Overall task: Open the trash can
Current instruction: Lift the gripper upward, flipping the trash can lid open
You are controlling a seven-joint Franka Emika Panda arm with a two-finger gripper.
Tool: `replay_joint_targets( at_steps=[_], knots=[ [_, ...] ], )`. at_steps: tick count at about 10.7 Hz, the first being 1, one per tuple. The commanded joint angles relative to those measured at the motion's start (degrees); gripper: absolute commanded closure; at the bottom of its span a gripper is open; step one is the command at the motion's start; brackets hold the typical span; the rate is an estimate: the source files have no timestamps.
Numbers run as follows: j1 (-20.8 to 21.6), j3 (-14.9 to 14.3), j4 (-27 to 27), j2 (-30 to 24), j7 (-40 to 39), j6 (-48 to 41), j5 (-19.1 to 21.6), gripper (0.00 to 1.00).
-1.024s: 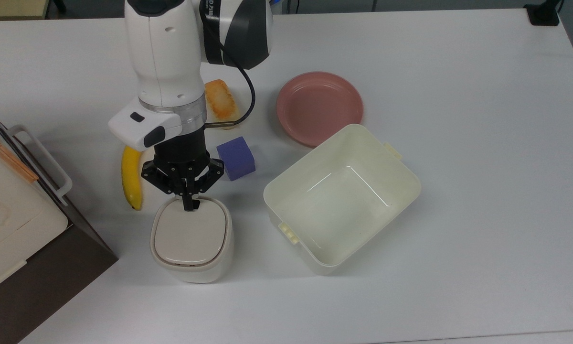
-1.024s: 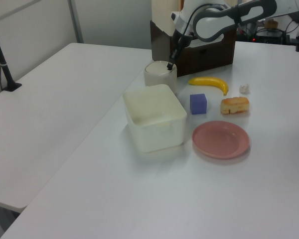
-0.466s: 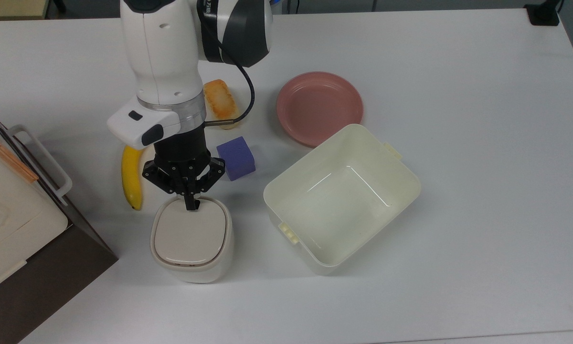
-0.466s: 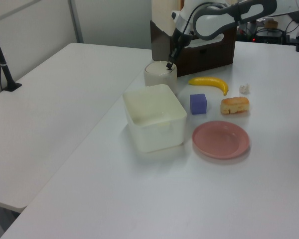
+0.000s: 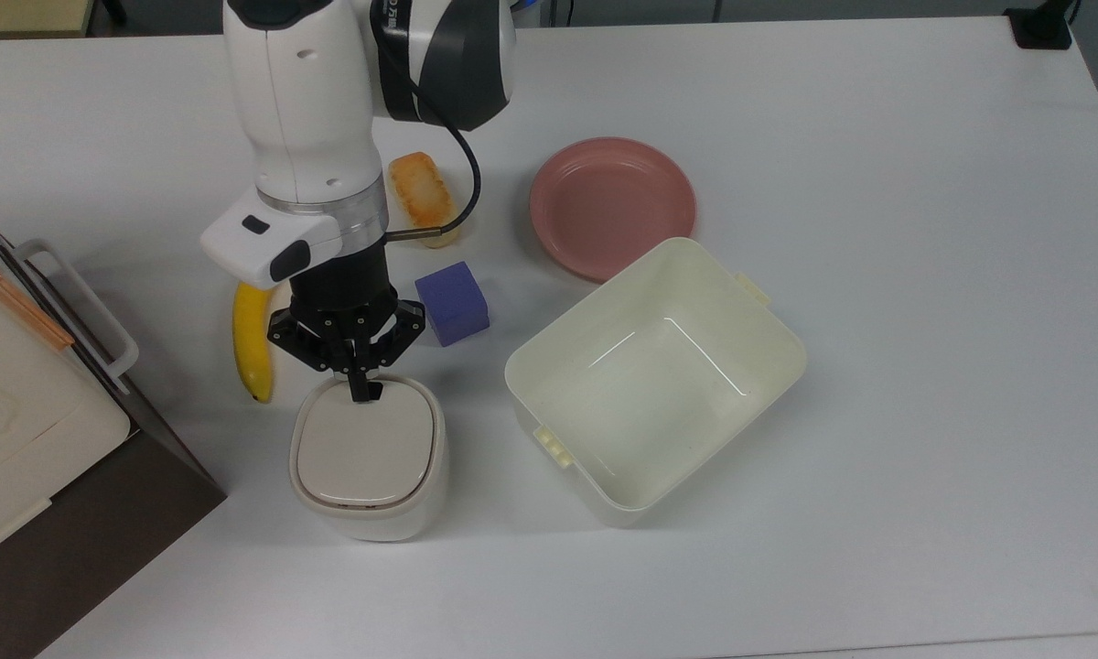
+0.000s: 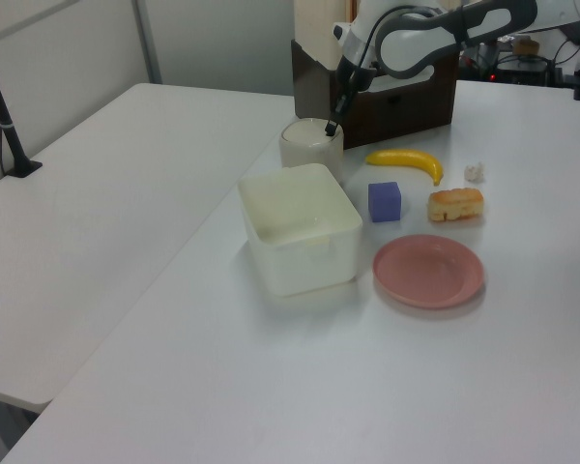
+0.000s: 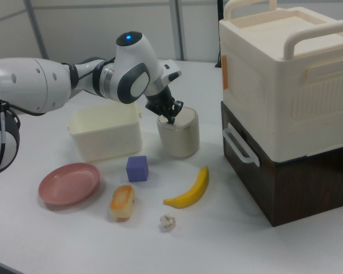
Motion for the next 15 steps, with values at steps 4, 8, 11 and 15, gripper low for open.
replay_joint_targets(
  at_steps=[4,8,11,15],
  knots=[
    [-0.6,0.7,-4.6,-1.4,-4.2,1.3,1.7,1.00],
    [-1.9,0.8,-2.7,-3.8,-3.0,-1.4,9.3,1.00],
    [-2.8,1.3,-1.6,-6.4,-3.0,-5.7,10.8,1.00],
    [-4.7,1.7,-1.6,-14.2,-3.7,-13.3,14.1,1.00]
  ],
)
